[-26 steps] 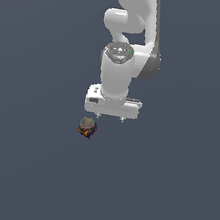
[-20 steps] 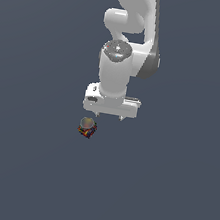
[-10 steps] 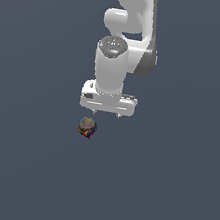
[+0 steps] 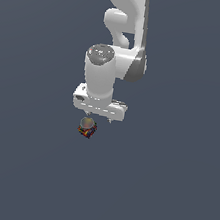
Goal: Pick up the object and move it to a goal position.
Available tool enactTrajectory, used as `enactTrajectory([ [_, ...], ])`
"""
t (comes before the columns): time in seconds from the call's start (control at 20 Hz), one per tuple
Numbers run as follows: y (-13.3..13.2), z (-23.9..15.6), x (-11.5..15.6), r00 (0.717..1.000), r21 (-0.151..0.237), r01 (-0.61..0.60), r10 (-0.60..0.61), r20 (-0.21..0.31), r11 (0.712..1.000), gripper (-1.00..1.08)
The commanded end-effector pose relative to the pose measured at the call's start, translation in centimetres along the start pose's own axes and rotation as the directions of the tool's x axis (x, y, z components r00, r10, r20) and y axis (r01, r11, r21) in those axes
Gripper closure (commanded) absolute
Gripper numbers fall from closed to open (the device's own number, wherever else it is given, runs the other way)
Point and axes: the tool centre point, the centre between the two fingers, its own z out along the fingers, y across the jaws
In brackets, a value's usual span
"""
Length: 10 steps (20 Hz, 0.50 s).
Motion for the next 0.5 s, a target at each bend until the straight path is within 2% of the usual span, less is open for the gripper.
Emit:
enactTrajectory([
  [0.0, 1.6, 1.3, 0.3, 0.998, -0.002, -0.064, 0.064, -0.007, 0.998, -0.92],
  [0.25, 4.3, 3.4, 0.7, 0.985, -0.006, -0.169, 0.169, -0.022, 0.986, -0.92],
  [0.45, 5.4, 4.2, 0.7, 0.978, -0.008, -0.208, 0.208, -0.027, 0.978, -0.92],
])
